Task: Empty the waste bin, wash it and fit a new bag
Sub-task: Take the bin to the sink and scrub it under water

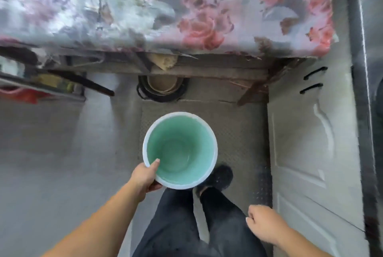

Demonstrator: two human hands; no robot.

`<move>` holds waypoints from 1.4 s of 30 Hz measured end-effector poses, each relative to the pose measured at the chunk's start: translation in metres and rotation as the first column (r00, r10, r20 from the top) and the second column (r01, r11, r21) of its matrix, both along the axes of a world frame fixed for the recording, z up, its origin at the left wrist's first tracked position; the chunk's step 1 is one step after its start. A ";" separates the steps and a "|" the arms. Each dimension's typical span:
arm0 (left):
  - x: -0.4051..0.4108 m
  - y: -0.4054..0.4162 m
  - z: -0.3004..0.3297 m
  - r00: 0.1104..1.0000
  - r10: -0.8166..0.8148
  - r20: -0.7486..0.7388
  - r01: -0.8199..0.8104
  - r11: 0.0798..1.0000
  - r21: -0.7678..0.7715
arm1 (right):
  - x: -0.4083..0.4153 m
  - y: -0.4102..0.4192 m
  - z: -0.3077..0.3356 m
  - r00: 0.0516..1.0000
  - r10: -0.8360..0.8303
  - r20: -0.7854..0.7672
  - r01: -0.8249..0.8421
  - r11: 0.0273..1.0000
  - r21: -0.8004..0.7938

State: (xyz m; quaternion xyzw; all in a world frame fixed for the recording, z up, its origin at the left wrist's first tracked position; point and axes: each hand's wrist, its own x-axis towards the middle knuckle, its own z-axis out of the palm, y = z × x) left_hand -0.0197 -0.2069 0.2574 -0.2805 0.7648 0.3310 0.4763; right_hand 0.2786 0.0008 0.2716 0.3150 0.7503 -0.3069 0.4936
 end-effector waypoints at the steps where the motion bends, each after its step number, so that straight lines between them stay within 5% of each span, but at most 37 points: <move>1: -0.001 -0.016 0.017 0.999 0.036 -0.022 -0.036 0.999 0.000 | -0.006 0.002 0.011 0.999 0.045 0.002 -0.045 0.999 0.017; 15: -0.052 -0.254 0.123 0.846 0.504 -0.176 -0.502 0.863 0.055 | -0.198 -0.037 0.132 0.909 0.411 -0.074 -0.391 0.899 0.199; 21: -0.077 -0.326 0.138 0.752 0.520 -0.405 -0.583 0.811 -0.043 | -0.306 -0.093 0.146 0.826 0.539 -0.163 -0.500 0.835 0.229; 37: -0.133 -0.397 0.138 0.478 0.716 -0.509 -0.874 0.445 -0.195 | -0.510 -0.120 0.122 0.712 0.700 0.049 -0.693 0.691 0.206; 42: -0.174 -0.416 0.152 0.353 0.766 -0.537 -0.935 0.303 -0.183 | -0.606 -0.151 0.118 0.598 0.800 0.058 -0.796 0.582 0.167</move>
